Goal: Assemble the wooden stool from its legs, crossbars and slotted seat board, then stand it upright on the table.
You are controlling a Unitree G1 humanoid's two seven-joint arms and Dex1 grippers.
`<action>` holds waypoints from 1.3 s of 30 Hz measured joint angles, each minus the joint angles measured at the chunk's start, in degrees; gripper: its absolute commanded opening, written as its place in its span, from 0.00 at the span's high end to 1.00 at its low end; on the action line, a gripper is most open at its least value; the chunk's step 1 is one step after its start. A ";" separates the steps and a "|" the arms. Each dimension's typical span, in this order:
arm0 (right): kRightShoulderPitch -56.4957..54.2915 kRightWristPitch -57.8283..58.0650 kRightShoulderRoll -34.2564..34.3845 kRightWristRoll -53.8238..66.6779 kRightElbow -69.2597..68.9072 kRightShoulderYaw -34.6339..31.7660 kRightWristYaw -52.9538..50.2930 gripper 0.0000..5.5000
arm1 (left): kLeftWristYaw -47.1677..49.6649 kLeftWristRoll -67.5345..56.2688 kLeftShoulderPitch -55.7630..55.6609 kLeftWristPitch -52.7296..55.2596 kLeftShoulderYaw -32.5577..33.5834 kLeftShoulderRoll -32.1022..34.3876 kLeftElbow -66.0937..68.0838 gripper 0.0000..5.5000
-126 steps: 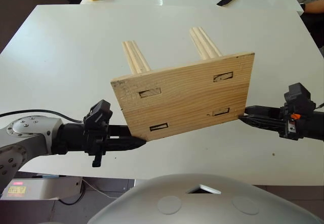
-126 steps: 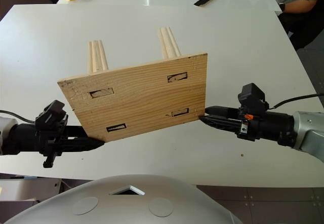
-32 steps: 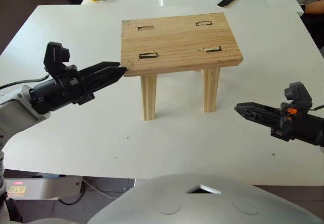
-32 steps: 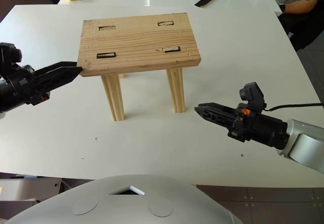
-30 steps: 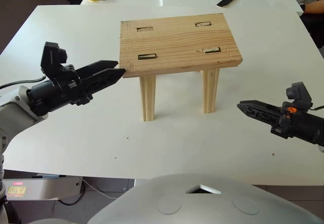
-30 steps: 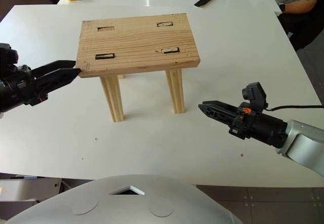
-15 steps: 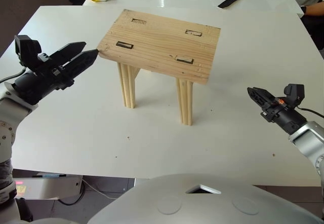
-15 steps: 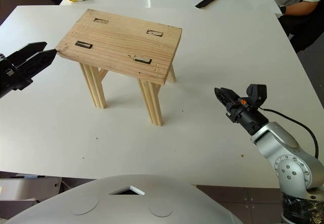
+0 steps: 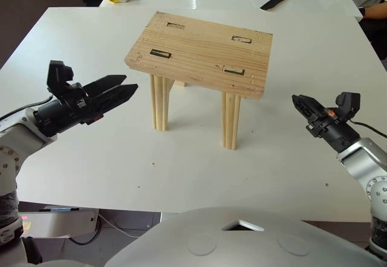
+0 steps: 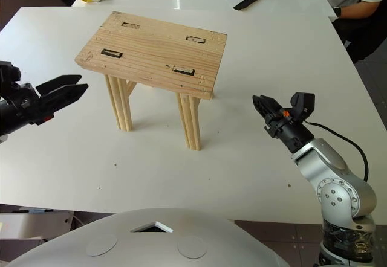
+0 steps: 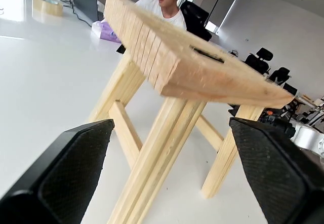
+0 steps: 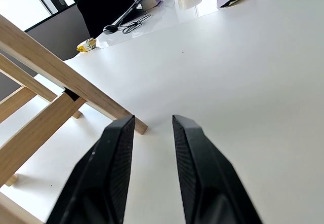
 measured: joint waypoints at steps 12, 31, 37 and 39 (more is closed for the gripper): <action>-1.84 -4.51 9.07 -12.20 4.76 0.39 -7.42 0.75 | -4.58 14.17 3.28 -3.01 -2.85 -1.50 0.85 0.23; -10.92 -35.58 16.99 -45.11 29.06 8.76 -8.10 0.75 | 17.85 57.71 2.74 -47.32 -12.09 -30.09 21.79 0.23; -16.41 -45.59 19.05 -50.44 42.35 11.25 -6.80 0.75 | 26.70 67.83 -4.46 -59.41 -14.94 -35.93 34.67 0.23; -18.20 -47.88 19.33 -51.32 46.22 11.62 -6.42 0.75 | 27.81 70.07 -6.31 -62.49 -16.22 -36.25 38.54 0.23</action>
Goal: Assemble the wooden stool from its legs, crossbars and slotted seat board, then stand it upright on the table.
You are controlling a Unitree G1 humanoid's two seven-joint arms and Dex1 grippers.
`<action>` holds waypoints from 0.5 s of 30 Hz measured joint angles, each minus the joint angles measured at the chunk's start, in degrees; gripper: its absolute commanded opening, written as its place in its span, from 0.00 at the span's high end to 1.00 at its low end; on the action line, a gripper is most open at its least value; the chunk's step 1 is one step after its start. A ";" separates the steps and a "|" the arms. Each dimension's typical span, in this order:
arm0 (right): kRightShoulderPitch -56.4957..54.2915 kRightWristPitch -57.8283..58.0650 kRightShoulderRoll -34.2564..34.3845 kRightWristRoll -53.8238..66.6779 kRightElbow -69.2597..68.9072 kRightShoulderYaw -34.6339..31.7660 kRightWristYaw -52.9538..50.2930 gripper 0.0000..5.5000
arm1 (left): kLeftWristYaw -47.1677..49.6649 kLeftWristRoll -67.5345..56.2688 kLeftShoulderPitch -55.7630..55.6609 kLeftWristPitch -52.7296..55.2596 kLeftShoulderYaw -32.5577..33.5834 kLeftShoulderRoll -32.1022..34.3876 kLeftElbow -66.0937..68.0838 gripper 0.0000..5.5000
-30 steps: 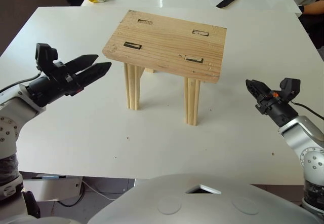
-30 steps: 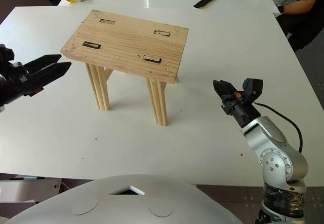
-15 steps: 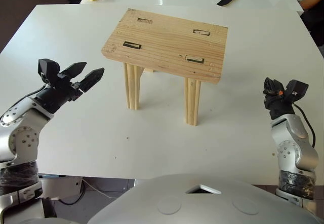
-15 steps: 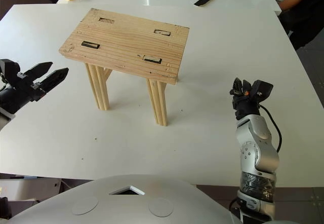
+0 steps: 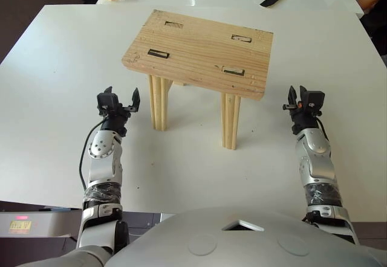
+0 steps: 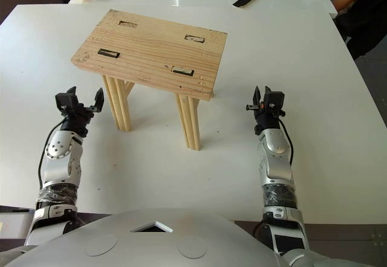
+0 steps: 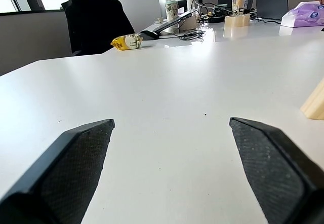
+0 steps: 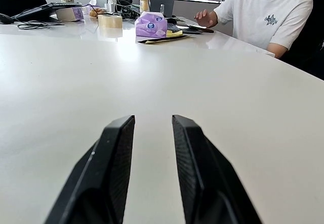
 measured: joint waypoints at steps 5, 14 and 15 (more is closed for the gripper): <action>-3.76 -3.77 1.36 -1.47 6.31 1.03 0.44 0.75 | -1.00 -0.27 -4.17 -4.04 -1.23 -1.93 4.49 0.23; -8.64 -8.40 1.73 -3.08 15.57 0.60 -0.66 0.75 | -0.28 0.99 -6.85 -8.61 -2.07 -2.23 9.71 0.23; -9.31 -8.96 1.73 -3.18 16.47 0.39 -0.78 0.75 | -0.29 0.94 -7.48 -8.91 -1.93 -2.18 10.04 0.23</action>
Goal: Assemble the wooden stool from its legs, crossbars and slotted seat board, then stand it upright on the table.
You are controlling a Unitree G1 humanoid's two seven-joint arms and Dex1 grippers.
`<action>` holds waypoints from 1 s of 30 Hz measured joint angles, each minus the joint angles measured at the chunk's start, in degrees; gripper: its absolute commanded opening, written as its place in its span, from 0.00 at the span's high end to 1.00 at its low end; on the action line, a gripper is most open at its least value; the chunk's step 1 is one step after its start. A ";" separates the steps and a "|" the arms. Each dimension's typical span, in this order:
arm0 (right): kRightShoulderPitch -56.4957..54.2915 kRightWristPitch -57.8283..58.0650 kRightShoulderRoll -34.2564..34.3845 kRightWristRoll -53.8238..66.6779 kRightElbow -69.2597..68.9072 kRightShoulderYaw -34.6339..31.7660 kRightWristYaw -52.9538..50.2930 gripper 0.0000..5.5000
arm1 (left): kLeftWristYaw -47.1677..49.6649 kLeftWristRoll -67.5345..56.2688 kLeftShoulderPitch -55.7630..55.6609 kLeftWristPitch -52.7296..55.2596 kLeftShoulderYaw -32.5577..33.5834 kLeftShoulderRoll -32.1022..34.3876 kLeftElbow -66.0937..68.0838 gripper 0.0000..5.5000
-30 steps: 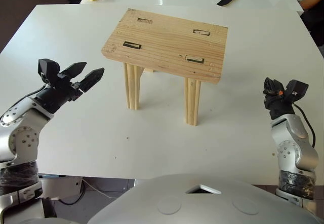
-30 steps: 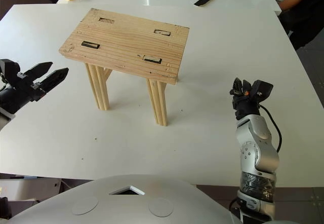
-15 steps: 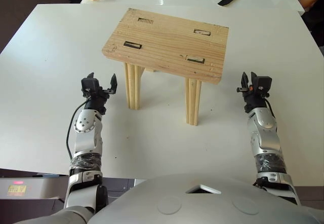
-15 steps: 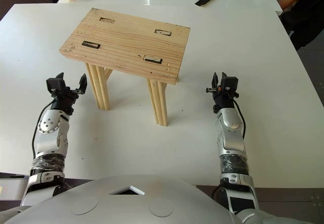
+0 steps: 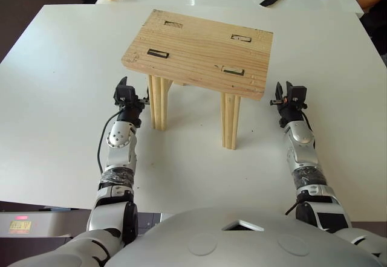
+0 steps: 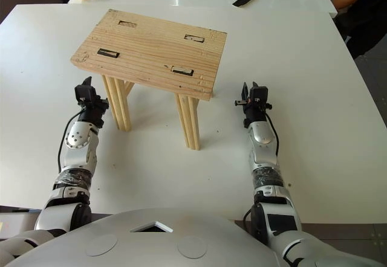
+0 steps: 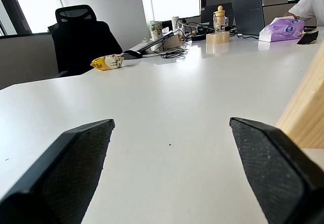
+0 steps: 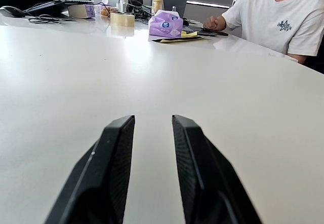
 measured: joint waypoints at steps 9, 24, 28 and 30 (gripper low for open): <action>-2.04 -2.85 0.28 -1.04 4.35 -0.76 -1.09 0.75 | -0.49 -1.79 -1.52 -1.00 0.95 -0.78 1.46 0.23; -3.95 -4.00 0.31 -2.80 5.76 0.01 -1.27 0.75 | 0.44 -1.24 -2.77 -0.93 0.06 -2.54 1.95 0.23; -4.60 -4.37 0.36 -3.00 6.42 0.62 -1.27 0.75 | 0.86 -1.22 -2.91 -1.01 0.09 -2.54 2.49 0.23; -5.55 -4.97 0.34 -3.07 7.64 0.70 -1.31 0.75 | 1.48 -1.11 -3.42 -1.15 0.08 -2.54 3.47 0.23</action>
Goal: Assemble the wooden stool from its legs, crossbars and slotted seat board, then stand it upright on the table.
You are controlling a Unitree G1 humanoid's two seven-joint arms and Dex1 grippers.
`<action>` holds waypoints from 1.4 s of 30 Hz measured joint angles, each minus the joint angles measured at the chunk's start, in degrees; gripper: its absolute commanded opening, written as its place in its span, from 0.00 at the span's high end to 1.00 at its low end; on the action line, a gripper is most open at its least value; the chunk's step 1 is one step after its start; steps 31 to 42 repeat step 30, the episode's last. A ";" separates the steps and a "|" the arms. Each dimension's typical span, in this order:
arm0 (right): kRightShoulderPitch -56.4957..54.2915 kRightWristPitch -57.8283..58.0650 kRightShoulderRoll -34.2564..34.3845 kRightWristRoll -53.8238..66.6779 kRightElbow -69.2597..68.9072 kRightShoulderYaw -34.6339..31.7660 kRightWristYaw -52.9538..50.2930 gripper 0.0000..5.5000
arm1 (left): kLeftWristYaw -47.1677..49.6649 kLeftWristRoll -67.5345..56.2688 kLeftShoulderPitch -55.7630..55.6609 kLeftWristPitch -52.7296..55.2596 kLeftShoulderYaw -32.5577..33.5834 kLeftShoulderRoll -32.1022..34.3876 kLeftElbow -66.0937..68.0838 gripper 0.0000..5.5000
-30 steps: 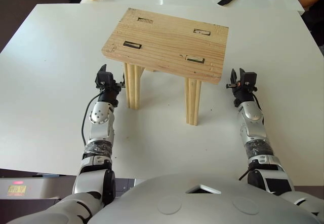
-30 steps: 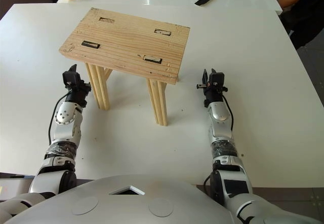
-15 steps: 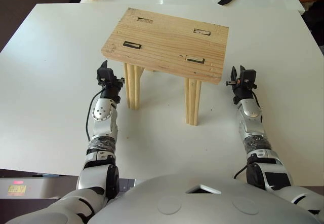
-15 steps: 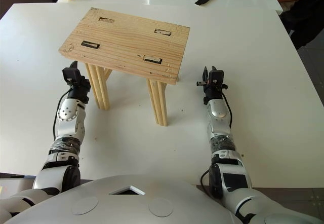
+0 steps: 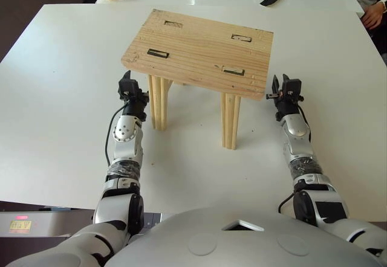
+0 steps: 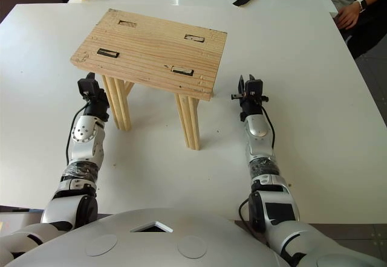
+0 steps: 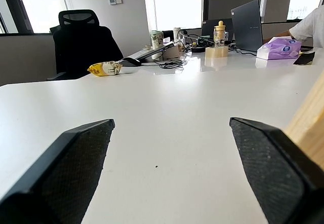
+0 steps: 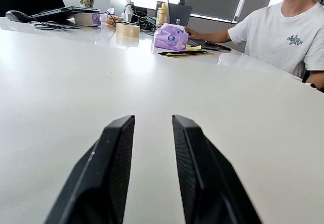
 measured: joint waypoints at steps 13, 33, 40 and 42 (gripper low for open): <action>-5.12 -2.87 -0.35 -1.04 6.84 0.02 -1.48 0.75 | 1.78 1.12 -1.55 -2.93 -0.03 -0.77 3.48 0.23; -8.12 -3.79 -1.99 -1.09 10.58 0.05 -1.79 0.75 | 3.94 1.39 -1.44 -4.87 -0.50 -1.72 5.06 0.23; -8.12 -3.79 -1.99 -1.09 10.58 0.05 -1.79 0.75 | 3.94 1.39 -1.44 -4.87 -0.50 -1.72 5.06 0.23; -8.12 -3.79 -1.99 -1.09 10.58 0.05 -1.79 0.75 | 3.94 1.39 -1.44 -4.87 -0.50 -1.72 5.06 0.23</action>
